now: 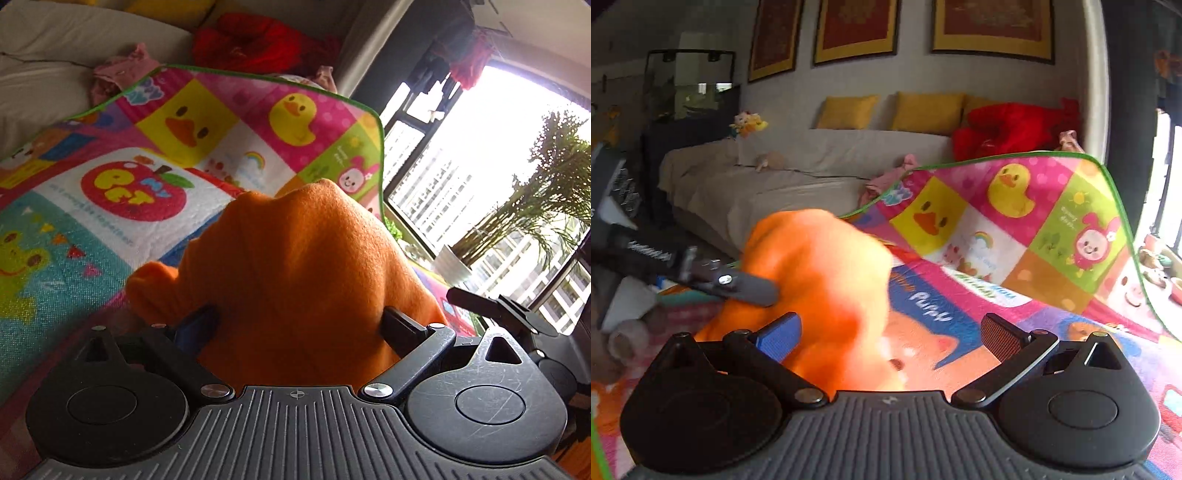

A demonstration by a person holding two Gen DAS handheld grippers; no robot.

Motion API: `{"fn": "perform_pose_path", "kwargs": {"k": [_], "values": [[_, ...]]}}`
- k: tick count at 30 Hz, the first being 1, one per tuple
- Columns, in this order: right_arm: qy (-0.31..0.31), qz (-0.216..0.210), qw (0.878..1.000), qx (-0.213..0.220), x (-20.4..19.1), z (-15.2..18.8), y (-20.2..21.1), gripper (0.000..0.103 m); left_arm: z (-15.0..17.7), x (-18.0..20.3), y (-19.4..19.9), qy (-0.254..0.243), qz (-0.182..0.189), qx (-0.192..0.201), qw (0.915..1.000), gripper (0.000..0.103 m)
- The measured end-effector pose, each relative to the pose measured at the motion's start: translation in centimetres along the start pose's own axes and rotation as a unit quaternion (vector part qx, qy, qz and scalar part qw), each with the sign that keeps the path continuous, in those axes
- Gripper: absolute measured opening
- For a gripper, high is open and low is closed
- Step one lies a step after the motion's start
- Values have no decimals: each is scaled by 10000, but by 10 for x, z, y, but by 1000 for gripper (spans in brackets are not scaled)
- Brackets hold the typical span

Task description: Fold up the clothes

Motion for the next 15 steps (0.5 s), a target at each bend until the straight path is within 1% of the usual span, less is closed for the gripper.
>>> {"fn": "perform_pose_path", "kwargs": {"k": [2,4,5,8,11,13,15], "values": [[-99,81,9998,-126,6,5,-17,103,1,-4,-1,39,-55,-20,10000,99],[-11,372,9986,-368,9,17,-34,103,4,-13,-5,151,-152,-120,9997,99],[65,528,9974,-488,10,23,-41,103,7,-18,-8,251,-134,-166,9995,99],[-137,493,9954,-812,12,39,-44,103,13,-30,-14,481,-75,-272,9984,99],[-347,449,9930,-1034,15,51,-38,103,12,-24,-18,332,-90,-279,9990,100],[-490,392,9919,-1108,13,57,-31,103,8,-22,-21,251,-128,-267,9992,100],[-502,188,9924,-1104,2,57,-26,103,3,-21,-25,195,-178,-235,9994,100]]}}
Point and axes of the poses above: each gripper's, at about its wrist camera, not at the fingertips, and y roughly against the way its jaws point, x to its right, z to its underside, the point moved 8 cm from there along -y, roughly the way its jaws point, and after that the axes turned 1 degree about x, right-handed, at the moved point
